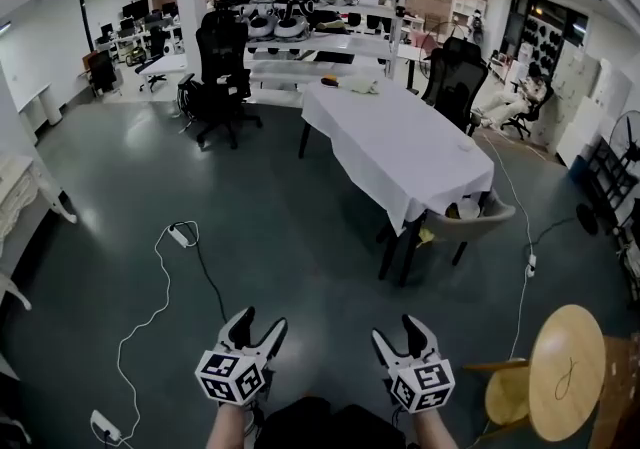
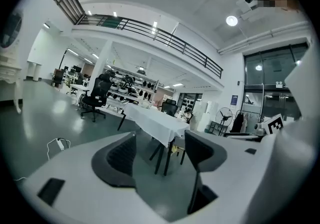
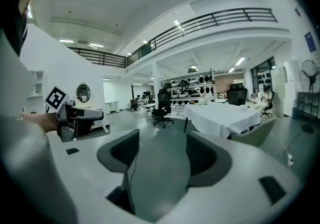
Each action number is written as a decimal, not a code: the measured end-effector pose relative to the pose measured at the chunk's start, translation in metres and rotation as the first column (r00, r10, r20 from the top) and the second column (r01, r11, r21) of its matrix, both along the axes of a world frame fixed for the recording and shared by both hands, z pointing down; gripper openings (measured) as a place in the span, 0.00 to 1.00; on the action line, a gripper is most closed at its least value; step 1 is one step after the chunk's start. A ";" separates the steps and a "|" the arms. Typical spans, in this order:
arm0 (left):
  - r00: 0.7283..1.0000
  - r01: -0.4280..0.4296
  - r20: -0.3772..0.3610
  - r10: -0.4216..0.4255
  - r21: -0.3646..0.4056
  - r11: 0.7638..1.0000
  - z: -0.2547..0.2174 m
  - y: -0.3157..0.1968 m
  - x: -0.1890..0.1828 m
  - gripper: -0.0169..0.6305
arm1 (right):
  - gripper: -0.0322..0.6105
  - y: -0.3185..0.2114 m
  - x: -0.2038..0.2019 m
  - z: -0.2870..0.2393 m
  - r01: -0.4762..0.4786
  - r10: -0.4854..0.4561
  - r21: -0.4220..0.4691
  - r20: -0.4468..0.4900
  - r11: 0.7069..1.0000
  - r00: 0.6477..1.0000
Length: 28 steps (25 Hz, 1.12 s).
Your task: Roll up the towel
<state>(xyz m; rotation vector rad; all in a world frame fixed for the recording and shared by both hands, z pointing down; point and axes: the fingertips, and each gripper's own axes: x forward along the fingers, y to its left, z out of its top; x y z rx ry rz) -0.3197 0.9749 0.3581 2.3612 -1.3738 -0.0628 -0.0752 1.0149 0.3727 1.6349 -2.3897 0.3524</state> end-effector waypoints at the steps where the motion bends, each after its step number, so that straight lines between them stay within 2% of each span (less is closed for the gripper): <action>1: 1.000 0.005 0.003 -0.005 -0.001 1.000 0.002 -0.001 -0.006 0.53 | 0.50 -0.001 -0.002 -0.001 -0.007 0.007 0.006 -0.006 1.000 1.000; 5: 1.000 0.016 -0.004 -0.016 -0.019 1.000 0.011 -0.004 -0.023 0.54 | 0.51 -0.004 -0.006 0.001 -0.029 0.029 0.008 0.000 1.000 1.000; 9: 1.000 0.016 0.009 -0.016 -0.030 0.999 0.018 -0.012 -0.029 0.54 | 0.59 -0.012 -0.013 0.012 -0.017 0.017 -0.031 -0.007 0.999 1.000; 15: 1.000 0.012 0.007 -0.012 -0.048 0.999 0.029 -0.044 -0.028 0.54 | 0.63 -0.051 -0.020 0.017 0.001 -0.001 -0.044 0.000 0.999 1.000; 20: 1.000 0.011 -0.002 -0.011 -0.039 0.999 0.026 -0.093 -0.013 0.54 | 0.64 -0.101 -0.008 0.018 0.006 -0.006 -0.044 0.004 0.999 1.000; 28: 1.000 0.029 -0.004 -0.029 -0.006 1.000 0.012 -0.200 0.021 0.54 | 0.64 -0.211 0.035 0.007 0.003 -0.003 -0.014 -0.012 1.000 1.000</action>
